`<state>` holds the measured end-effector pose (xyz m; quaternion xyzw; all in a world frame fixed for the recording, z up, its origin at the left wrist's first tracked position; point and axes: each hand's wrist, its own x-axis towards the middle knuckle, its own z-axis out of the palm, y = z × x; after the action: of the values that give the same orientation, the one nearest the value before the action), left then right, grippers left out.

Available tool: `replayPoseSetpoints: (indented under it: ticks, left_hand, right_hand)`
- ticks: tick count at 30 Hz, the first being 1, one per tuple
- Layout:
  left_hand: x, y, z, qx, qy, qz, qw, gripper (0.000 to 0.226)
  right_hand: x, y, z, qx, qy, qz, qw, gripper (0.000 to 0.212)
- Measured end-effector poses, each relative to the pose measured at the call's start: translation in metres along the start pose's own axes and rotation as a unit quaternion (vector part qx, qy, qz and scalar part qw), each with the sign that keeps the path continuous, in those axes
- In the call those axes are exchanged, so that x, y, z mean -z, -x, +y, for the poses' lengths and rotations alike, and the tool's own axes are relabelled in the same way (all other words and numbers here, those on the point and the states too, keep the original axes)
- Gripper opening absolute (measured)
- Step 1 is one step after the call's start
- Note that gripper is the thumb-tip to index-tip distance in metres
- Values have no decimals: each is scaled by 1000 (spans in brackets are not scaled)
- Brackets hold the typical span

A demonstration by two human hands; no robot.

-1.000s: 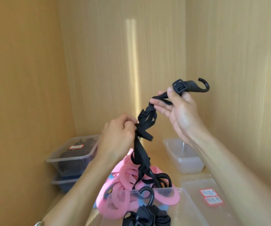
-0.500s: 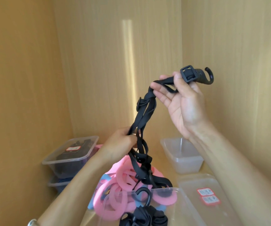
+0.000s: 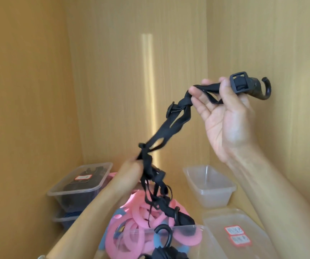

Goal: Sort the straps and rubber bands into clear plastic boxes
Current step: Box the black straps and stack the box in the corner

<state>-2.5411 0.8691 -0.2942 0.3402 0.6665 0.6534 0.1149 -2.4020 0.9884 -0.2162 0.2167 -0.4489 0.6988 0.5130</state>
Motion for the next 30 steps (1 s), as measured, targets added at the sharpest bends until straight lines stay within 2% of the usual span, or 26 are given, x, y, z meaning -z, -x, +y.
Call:
replayPoseSetpoints:
  ticks: [2, 4, 6, 8, 9, 11, 13, 14, 17, 20, 24, 26, 27, 28, 30]
  left_hand:
    - [7, -6, 7, -21, 138, 91, 986, 27]
    - [16, -9, 17, -61, 254, 152, 953, 28]
    - [22, -5, 31, -112, 293, 197, 929, 29]
    - [27, -2, 41, -145, 288, 192, 927, 30]
    - [29, -1, 43, -152, 254, 166, 941, 30]
    - [33, 2, 38, -145, 111, 83, 980, 22]
    - [35, 5, 29, -74, 1, 5, 997, 28]
    - [36, 6, 25, -30, -10, -21, 999, 36]
    - [37, 8, 21, 48, 60, -101, 992, 44]
    - [41, 9, 13, 93, 28, -202, 974, 56]
    - [42, 5, 0, 106, 63, -288, 950, 87]
    - [38, 5, -1, 101, -7, -331, 938, 97]
    - [37, 5, -1, 95, -54, -351, 930, 90]
    - [35, 8, 1, 87, -92, -362, 923, 73]
    - [33, 10, 2, 85, -95, -347, 929, 44]
  right_hand:
    - [5, -2, 4, -15, 37, 25, 999, 12]
    - [11, -3, 14, -30, 66, 59, 996, 12]
    - [16, -5, 24, -34, 79, 88, 992, 13]
    - [20, -7, 29, -28, 76, 106, 991, 13]
    - [21, -8, 30, -23, 70, 109, 991, 13]
    - [23, -11, 28, -9, 59, 106, 993, 13]
    - [24, -13, 25, 3, 63, 101, 993, 14]
    - [24, -13, 25, 6, 69, 99, 993, 14]
    - [25, -13, 28, 8, 89, 95, 991, 11]
    - [26, -14, 31, 16, 113, 105, 988, 8]
    - [30, -15, 31, 25, 194, 116, 974, 11]
    - [34, -15, 32, 20, 229, 114, 967, 12]
    - [36, -15, 33, 14, 240, 112, 964, 13]
    - [37, -15, 34, 9, 252, 110, 961, 13]
    - [37, -14, 36, 1, 276, 111, 955, 16]
